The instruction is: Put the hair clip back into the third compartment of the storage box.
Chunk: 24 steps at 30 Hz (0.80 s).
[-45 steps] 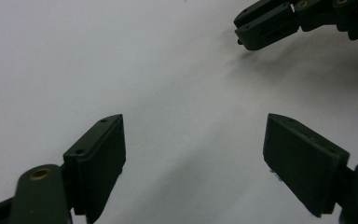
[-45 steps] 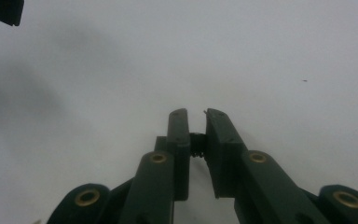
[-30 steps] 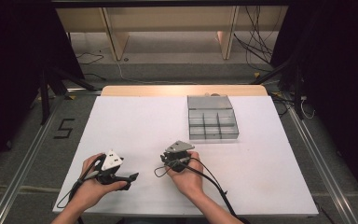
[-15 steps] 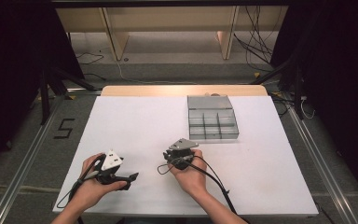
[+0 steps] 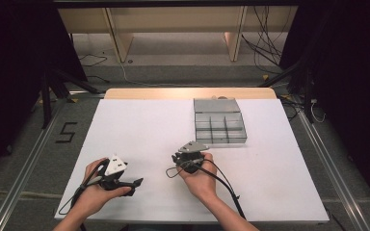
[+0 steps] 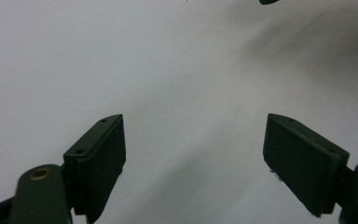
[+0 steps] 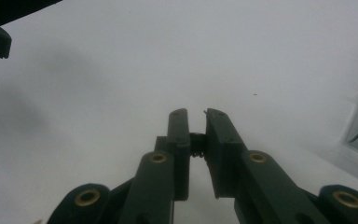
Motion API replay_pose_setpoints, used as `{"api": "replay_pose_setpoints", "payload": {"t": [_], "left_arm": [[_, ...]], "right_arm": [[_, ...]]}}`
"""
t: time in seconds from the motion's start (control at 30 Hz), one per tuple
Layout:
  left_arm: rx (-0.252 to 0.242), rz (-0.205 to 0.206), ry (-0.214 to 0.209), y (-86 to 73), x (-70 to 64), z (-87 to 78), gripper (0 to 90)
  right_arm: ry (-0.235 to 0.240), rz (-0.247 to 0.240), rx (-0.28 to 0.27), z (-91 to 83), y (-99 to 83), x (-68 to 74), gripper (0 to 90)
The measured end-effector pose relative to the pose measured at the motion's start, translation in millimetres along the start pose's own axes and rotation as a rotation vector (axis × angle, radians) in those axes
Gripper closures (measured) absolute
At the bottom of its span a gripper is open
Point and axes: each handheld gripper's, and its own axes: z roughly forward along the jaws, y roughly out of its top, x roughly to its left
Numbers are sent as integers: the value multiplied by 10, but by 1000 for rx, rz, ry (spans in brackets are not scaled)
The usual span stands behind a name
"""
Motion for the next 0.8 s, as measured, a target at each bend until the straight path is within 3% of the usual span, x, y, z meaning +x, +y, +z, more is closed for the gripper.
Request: {"api": "replay_pose_setpoints", "payload": {"t": [0.8], "left_arm": [[-3,0,3,-1,2,1,208]], "right_arm": [[-32,20,-13,-90,11,-148,809]]}}
